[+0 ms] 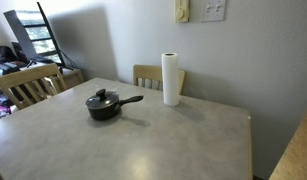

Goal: Remove the lid from the pot and put it on the table

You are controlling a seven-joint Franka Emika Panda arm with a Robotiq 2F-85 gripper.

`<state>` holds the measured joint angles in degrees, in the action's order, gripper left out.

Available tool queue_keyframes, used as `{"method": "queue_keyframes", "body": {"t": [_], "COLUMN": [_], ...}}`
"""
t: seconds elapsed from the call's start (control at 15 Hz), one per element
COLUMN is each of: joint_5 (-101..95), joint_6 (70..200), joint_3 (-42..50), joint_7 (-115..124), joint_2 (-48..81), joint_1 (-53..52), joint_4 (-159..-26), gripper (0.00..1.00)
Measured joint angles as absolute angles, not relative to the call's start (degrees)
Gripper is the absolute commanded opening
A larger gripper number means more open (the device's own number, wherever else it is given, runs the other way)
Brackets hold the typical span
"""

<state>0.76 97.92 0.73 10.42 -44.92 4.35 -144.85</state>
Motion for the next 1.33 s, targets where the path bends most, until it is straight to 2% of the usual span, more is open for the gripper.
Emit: {"method": "queue_keyframes", "body": {"t": [0.87, 1.33], "joint_5": [0.8, 1.2], "joint_6": [99.1, 105.7], "joint_3": [0.2, 0.1], "joint_7": [9.6, 7.2], "joint_2": [-44.1, -33.8], "joint_1": [3.9, 0.6], "joint_4": [-144.2, -140.2], "gripper": [1.00, 1.00]}}
